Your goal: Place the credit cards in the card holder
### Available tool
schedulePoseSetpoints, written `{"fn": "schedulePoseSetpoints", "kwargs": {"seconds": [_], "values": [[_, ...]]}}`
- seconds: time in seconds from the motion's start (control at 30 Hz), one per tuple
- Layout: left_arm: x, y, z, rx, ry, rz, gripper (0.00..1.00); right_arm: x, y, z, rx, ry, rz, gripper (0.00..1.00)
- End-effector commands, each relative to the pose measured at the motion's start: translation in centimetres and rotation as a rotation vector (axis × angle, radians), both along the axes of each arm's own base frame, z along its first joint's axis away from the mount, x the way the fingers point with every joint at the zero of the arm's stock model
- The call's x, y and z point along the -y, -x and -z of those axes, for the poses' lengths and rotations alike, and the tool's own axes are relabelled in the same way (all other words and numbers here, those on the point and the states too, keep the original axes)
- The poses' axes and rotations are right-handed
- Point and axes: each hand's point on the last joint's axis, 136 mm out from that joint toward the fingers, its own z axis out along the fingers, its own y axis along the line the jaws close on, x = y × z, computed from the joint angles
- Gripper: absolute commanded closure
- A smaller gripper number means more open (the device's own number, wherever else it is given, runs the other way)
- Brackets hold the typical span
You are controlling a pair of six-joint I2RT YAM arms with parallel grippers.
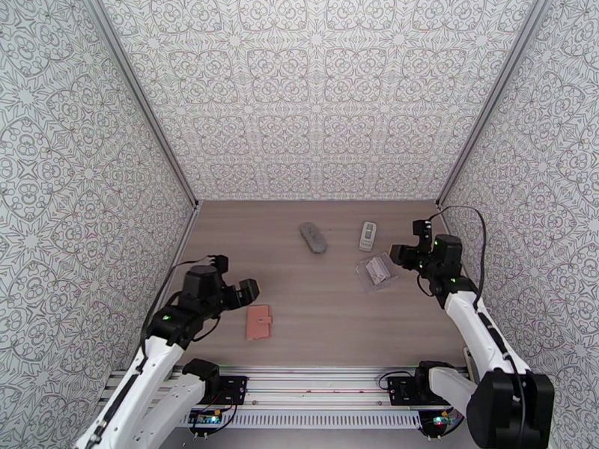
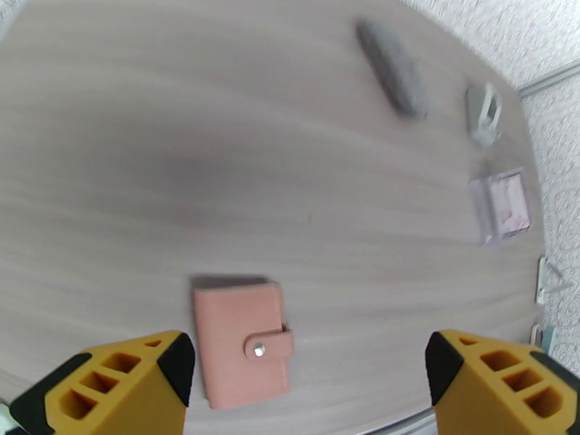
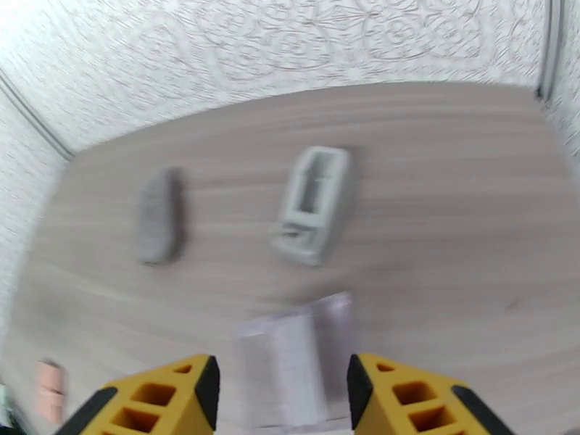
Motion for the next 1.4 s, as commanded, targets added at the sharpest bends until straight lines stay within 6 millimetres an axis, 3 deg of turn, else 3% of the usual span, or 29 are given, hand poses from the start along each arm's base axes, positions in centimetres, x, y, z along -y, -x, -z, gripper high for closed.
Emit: {"fn": "schedulePoseSetpoints", "kwargs": {"seconds": [0.0,0.17,0.4,0.53,0.67,0.93,1.2,1.37], "values": [[-0.1,-0.4,3.5,-0.061,-0.045,-0.082,0.1,-3.7,2.1,-0.7,-0.046,-0.149,-0.085,0.49],[-0.7,0.5,7.0,-0.128,-0.089,-0.124,0.13,-9.3,4.5,0.8,-0.13,-0.19,-0.183,0.51],[-1.9,2.1,8.6,-0.149,-0.091,-0.175,0.18,-18.3,6.8,5.9,-0.279,-0.203,-0.301,0.57],[-2.1,2.8,9.7,-0.164,-0.08,-0.184,0.22,-22.0,7.6,8.5,-0.359,-0.191,-0.337,0.61],[-1.2,2.7,10.5,-0.168,-0.021,-0.161,0.33,-25.9,8.8,10.1,-0.398,-0.183,-0.401,0.63],[-1.0,2.2,11.2,-0.177,0.006,-0.163,0.5,-30.8,10.7,13.1,-0.488,-0.17,-0.474,0.67],[-0.9,2.0,11.9,-0.199,0.0,-0.172,0.53,-34.1,11.9,14.2,-0.533,-0.183,-0.529,0.68],[-3.1,2.5,12.5,-0.231,-0.075,-0.283,0.48,-35.3,12.4,14.5,-0.54,-0.178,-0.547,0.68]]}}
